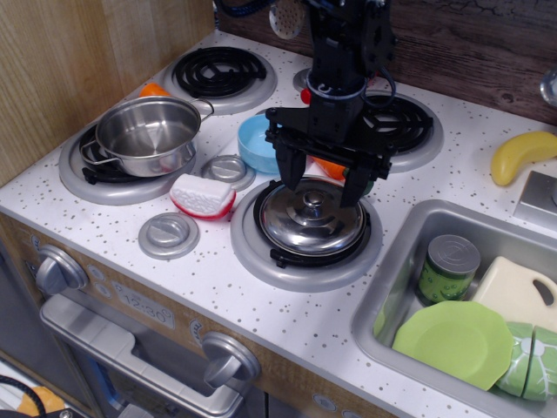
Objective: Put lid on pot or pan
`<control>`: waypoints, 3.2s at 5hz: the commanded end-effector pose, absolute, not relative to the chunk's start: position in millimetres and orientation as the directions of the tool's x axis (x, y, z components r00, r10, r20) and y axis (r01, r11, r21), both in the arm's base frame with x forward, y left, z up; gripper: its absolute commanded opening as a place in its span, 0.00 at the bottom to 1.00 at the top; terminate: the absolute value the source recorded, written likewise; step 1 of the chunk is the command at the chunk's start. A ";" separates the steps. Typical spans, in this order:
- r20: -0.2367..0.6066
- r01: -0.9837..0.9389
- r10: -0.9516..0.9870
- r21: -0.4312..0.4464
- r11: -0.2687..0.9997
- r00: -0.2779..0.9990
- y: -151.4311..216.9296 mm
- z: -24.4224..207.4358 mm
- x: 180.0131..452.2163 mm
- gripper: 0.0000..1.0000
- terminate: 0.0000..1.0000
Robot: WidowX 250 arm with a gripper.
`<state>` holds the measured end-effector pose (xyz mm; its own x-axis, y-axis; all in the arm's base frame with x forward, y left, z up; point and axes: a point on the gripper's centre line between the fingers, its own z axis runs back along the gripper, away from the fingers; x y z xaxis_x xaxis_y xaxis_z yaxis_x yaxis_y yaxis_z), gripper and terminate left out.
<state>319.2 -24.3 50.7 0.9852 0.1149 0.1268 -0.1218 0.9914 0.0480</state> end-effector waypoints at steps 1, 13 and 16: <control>0.151 -0.106 0.099 0.037 0.994 0.984 -13.7 56.3 326.9 1.00 0.00; 0.191 0.147 -0.202 0.268 0.952 0.961 150.1 112.3 312.8 0.00 0.00; 0.233 0.202 -0.250 0.212 0.956 0.940 161.2 79.3 319.1 1.00 0.00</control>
<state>319.4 155.6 70.8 0.9450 -0.2360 0.2264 0.1964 0.9631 0.1840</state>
